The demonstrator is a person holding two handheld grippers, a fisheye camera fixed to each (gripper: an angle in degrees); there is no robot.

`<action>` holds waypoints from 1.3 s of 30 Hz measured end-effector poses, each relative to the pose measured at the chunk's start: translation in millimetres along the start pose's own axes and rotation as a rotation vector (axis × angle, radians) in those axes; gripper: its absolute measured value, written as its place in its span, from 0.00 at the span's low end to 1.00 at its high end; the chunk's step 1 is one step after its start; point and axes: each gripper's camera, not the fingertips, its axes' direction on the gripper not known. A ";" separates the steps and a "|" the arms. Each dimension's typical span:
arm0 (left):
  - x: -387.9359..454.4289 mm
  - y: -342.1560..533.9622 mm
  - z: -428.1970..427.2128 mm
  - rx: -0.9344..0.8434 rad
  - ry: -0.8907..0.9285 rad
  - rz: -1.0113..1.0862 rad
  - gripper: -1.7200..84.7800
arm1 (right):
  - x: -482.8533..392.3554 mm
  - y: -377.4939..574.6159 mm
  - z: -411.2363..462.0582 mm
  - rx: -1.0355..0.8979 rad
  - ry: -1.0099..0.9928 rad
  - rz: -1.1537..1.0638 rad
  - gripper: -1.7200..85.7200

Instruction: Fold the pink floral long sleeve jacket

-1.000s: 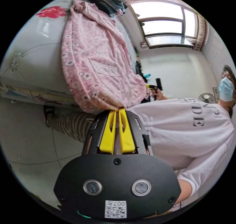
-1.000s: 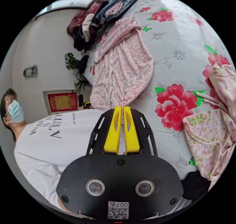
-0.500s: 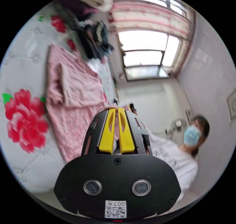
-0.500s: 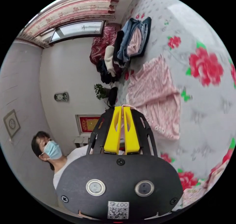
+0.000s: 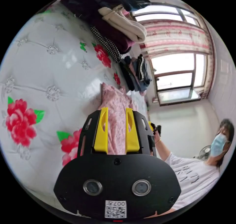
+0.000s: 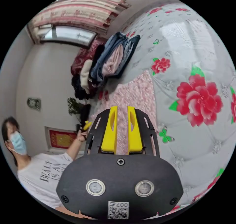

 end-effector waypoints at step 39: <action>43.8 157.2 31.0 -0.108 -0.130 -0.135 0.09 | 260.5 146.1 22.9 0.275 -0.162 0.450 0.04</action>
